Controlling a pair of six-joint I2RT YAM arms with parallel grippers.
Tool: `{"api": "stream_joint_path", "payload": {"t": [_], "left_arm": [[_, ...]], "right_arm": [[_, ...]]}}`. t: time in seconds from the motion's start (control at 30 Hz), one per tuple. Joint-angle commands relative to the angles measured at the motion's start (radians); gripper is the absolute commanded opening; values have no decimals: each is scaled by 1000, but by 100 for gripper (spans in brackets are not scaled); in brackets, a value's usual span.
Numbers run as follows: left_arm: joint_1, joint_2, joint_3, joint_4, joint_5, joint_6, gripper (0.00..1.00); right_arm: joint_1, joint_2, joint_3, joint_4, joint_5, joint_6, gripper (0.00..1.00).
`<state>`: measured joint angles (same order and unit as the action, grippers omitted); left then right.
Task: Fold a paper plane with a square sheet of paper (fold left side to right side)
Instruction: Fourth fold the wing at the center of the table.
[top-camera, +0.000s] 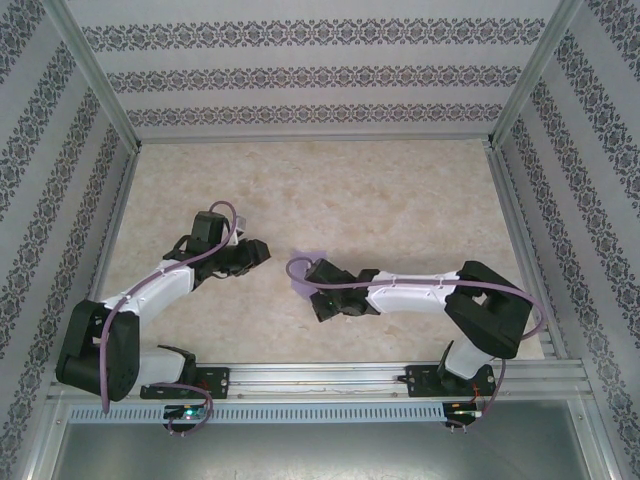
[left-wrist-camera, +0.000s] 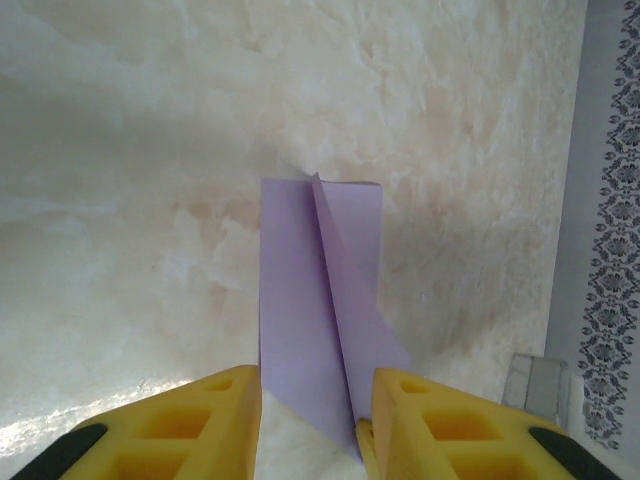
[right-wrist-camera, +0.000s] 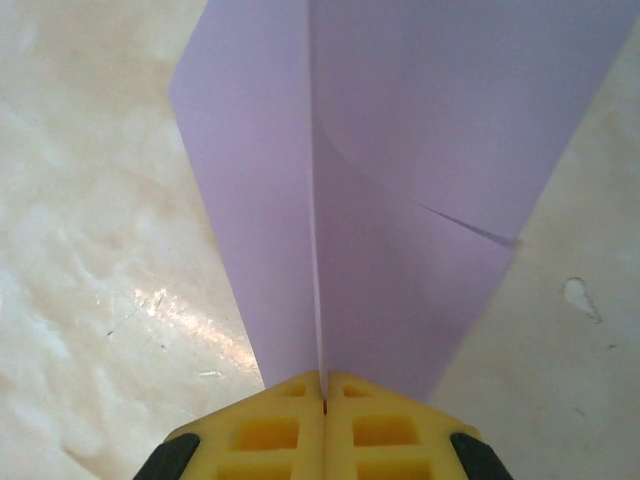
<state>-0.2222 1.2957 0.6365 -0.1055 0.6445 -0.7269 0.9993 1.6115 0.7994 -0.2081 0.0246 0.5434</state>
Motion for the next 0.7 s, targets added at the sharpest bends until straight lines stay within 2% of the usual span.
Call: {"api": "stream_joint_path", "payload": {"t": [0.0,0.33,0.5,0.67], "left_arm": [[-1,14,-19,-15,53,32,34],[-56,46,-26,16,68,16,35],[-121,79,-27,86,62,-31,38],[-183,118,-3,109,20,-41,48]], "right_arm": [[-37,-31,-48,100,-177,-9,1],[-165,-70,-192,330,-446,60,1],[-217,-69,-244,426,-542,91,1],[-252,-61,-274,464,-590,95,1]]}}
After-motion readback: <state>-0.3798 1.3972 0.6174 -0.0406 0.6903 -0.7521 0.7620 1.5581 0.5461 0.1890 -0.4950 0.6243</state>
